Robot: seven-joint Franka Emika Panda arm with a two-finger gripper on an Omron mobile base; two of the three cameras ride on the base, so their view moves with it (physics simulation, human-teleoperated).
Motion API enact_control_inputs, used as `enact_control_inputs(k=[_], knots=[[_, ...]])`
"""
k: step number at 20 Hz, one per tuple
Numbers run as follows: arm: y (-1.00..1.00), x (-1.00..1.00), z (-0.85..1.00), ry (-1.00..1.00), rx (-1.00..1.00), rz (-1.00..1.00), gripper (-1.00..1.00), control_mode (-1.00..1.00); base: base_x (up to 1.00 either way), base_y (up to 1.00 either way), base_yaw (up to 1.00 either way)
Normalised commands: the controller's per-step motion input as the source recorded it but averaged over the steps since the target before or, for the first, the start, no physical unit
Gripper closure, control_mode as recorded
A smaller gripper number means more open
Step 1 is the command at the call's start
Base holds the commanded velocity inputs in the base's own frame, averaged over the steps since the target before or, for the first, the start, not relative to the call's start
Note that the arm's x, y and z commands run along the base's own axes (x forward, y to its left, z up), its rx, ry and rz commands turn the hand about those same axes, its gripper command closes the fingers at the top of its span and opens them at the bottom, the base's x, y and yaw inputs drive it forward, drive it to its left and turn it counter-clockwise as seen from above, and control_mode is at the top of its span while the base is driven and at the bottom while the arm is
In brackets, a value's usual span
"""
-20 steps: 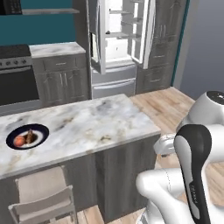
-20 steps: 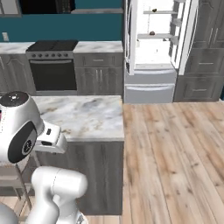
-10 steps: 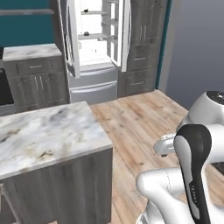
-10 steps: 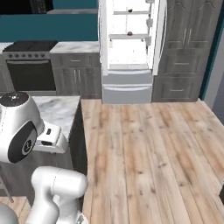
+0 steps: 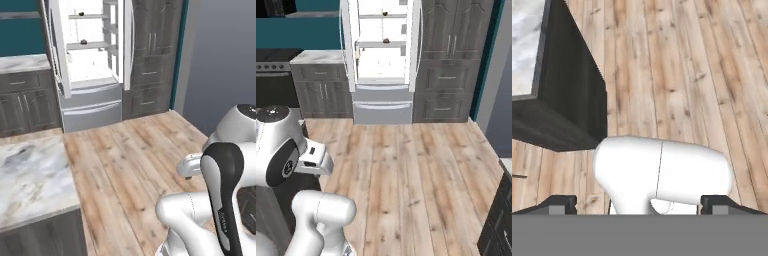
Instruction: Pick up the peach and kiwi from the fridge and place one fruit on each plate on the dining counter.
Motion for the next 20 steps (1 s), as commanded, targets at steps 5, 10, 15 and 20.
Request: enact_control_inputs(k=[5,10,15,20], knots=[[0.00,0.00,0.00,0.00,0.00,0.00,-1.00,1.00,1.00,-0.67,0.15],[0.00,0.00,0.00,0.00,0.00,0.00,-1.00,1.00,1.00,-0.17,0.10],[0.00,0.00,0.00,0.00,0.00,0.00,-1.00,1.00,1.00,0.12,-0.02],[0.00,0.00,0.00,0.00,0.00,0.00,-1.00,1.00,1.00,0.05,-0.08]])
